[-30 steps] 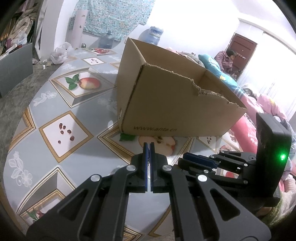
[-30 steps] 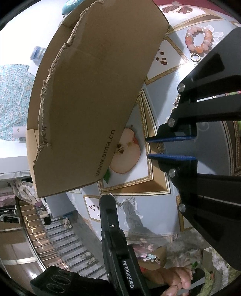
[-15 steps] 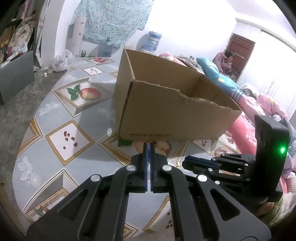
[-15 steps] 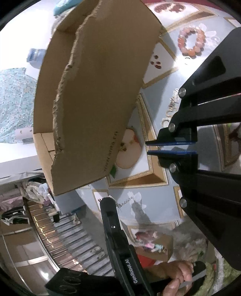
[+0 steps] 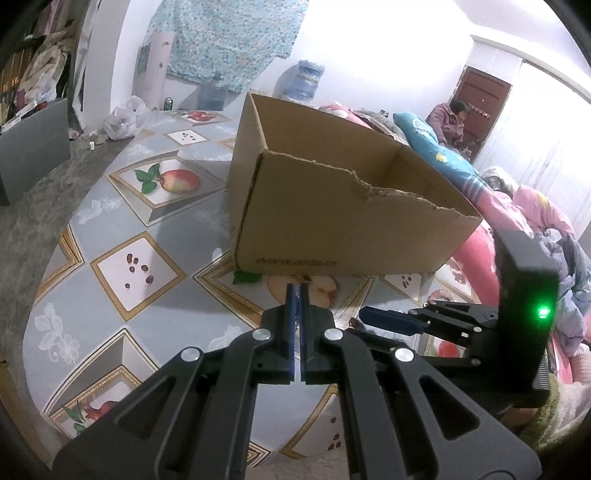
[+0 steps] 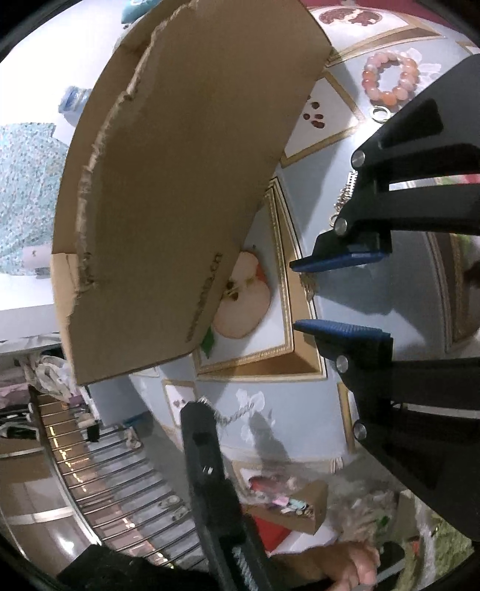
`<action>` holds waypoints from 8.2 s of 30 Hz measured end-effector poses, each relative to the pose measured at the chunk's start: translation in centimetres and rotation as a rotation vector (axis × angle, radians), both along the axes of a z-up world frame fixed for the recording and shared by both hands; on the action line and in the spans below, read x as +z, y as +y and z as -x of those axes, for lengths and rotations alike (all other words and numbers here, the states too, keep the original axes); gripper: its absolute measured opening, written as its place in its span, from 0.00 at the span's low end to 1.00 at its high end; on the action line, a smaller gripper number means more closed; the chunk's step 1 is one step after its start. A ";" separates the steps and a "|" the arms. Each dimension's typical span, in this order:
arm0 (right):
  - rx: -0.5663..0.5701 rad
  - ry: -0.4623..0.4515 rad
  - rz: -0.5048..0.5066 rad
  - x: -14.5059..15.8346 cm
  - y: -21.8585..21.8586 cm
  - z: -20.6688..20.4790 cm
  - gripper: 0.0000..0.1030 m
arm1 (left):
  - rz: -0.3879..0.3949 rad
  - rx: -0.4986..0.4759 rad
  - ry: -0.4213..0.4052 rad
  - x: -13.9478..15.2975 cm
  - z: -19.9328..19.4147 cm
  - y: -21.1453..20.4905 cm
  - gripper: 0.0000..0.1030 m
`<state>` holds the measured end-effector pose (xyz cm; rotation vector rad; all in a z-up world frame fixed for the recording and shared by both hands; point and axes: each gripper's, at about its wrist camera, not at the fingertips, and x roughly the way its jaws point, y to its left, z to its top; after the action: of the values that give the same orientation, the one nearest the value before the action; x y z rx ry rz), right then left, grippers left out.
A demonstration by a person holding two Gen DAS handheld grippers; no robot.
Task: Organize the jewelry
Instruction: 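Lower the right gripper onto the silver earrings and close it, then carry the silver earring into the cardboard box and open the right gripper, then withdraw the right gripper from the box, then move both grippers to the small ring and flower earring beside the pink bracelet, then grasp the small ring with the left gripper while the right gripper grasps the flower earring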
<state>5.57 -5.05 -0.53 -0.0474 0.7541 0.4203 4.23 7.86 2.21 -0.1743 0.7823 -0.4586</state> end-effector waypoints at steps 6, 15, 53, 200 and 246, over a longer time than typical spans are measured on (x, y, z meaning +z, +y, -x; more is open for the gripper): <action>0.022 0.000 0.013 0.1 -0.1 -0.3 0.12 | 0.013 0.003 0.008 -0.5 -0.1 0.4 0.01; 0.024 0.023 -0.030 0.2 -1.1 -0.7 0.12 | 0.020 0.009 0.006 -0.7 -0.3 1.1 0.01; 0.054 0.030 -0.027 0.3 -1.8 -1.3 0.11 | 0.013 0.010 -0.006 0.0 0.0 0.8 0.01; 0.161 0.179 -0.109 -0.4 -7.0 0.5 0.24 | -0.407 -0.093 0.138 -4.4 -0.9 -5.9 0.93; 0.003 0.060 -0.354 -0.8 -12.9 4.0 0.24 | -0.425 -0.308 0.054 -3.6 -1.0 -14.3 0.10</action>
<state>1.60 -17.98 -1.36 0.2970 0.7288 0.5550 5.20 -6.45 -1.35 0.3354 0.9466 -0.5679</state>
